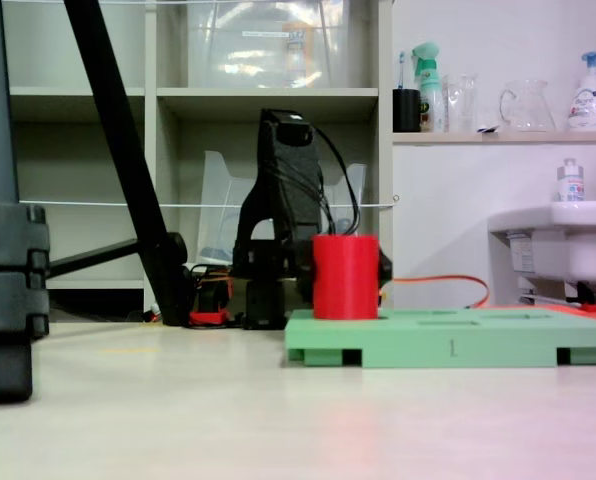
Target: Put the cylinder block into the corresponding hole
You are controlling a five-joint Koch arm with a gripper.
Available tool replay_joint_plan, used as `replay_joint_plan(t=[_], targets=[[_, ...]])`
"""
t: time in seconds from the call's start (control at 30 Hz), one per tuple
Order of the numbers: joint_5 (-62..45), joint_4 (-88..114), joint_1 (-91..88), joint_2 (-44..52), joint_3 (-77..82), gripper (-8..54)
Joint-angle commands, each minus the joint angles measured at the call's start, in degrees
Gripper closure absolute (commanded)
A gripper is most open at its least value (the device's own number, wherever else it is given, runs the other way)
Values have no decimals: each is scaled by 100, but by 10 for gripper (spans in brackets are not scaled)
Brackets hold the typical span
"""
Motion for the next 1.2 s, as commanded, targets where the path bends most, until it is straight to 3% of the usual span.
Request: replay_joint_plan(t=[0.0,0.9,1.17], targets=[[97,-589,-149,44,-167,287],[290,-1336,-79,-44,598,284],[158,-1327,-167,-624,18,284]])
